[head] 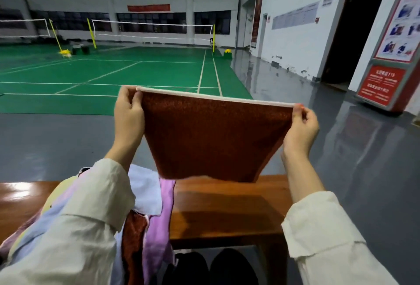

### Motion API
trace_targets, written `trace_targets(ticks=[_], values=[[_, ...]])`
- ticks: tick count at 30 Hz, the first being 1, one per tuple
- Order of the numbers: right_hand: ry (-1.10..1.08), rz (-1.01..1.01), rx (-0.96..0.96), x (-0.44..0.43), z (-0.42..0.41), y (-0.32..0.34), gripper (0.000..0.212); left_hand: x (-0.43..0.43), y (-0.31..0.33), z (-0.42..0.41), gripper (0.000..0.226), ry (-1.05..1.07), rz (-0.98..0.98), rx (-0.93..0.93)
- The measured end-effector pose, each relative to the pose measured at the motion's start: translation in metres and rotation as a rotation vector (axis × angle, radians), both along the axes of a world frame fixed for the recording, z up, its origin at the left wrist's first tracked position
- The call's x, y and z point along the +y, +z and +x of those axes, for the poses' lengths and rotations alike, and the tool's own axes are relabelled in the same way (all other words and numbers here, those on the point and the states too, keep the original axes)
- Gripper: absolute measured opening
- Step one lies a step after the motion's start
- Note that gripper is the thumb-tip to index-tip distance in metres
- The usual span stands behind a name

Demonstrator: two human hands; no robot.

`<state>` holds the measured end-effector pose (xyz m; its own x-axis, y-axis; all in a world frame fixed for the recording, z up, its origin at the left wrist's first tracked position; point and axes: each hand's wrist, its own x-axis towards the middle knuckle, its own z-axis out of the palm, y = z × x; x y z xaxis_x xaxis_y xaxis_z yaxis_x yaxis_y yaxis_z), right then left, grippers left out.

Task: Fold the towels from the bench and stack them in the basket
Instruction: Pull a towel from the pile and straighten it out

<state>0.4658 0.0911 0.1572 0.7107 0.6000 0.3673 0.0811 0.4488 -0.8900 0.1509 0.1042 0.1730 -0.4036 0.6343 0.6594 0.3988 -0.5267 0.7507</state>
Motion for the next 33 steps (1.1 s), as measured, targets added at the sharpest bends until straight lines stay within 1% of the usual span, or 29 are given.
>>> trace_targets(ticks=[2,4,7,9,12,16,18,20,24,26,28,30,33], values=[[-0.011,-0.010,-0.006,-0.008,0.001,-0.018,0.021,-0.009,-0.024,0.002,0.014,0.019,-0.017,0.022],[-0.012,-0.071,-0.012,-0.017,0.002,-0.059,0.015,-0.024,-0.066,0.002,0.009,0.046,-0.074,0.061],[-0.008,-0.215,0.010,-0.038,0.002,-0.141,0.015,-0.053,-0.147,0.000,0.011,0.078,-0.250,0.123],[0.000,-0.324,0.028,-0.057,-0.001,-0.189,0.020,-0.073,-0.195,-0.002,0.013,0.080,-0.375,0.161],[0.034,-0.440,0.063,-0.081,-0.008,-0.234,0.024,-0.095,-0.237,-0.006,0.010,0.089,-0.515,0.148],[0.027,-0.508,0.065,-0.084,-0.010,-0.255,0.023,-0.099,-0.246,-0.003,0.009,0.063,-0.548,0.157],[0.035,-0.520,0.044,-0.080,-0.009,-0.257,0.018,-0.093,-0.244,-0.001,0.009,0.020,-0.578,0.149],[0.054,-0.504,-0.038,-0.078,-0.013,-0.255,0.015,-0.086,-0.242,-0.001,0.009,0.012,-0.583,0.176],[0.103,-0.431,-0.240,-0.073,-0.036,-0.246,0.023,-0.073,-0.239,0.005,0.006,-0.027,-0.602,0.230],[0.240,-0.393,-0.317,-0.070,-0.059,-0.245,0.024,-0.069,-0.240,0.009,0.002,-0.091,-0.629,0.248],[0.442,-0.411,-0.368,-0.068,-0.090,-0.251,0.026,-0.067,-0.242,0.013,0.004,-0.138,-0.640,0.271],[0.634,-0.440,-0.367,-0.065,-0.120,-0.259,0.027,-0.065,-0.243,0.016,0.007,-0.175,-0.638,0.280],[0.793,-0.438,-0.345,-0.051,-0.153,-0.264,0.033,-0.061,-0.244,0.019,0.011,-0.235,-0.648,0.278]])
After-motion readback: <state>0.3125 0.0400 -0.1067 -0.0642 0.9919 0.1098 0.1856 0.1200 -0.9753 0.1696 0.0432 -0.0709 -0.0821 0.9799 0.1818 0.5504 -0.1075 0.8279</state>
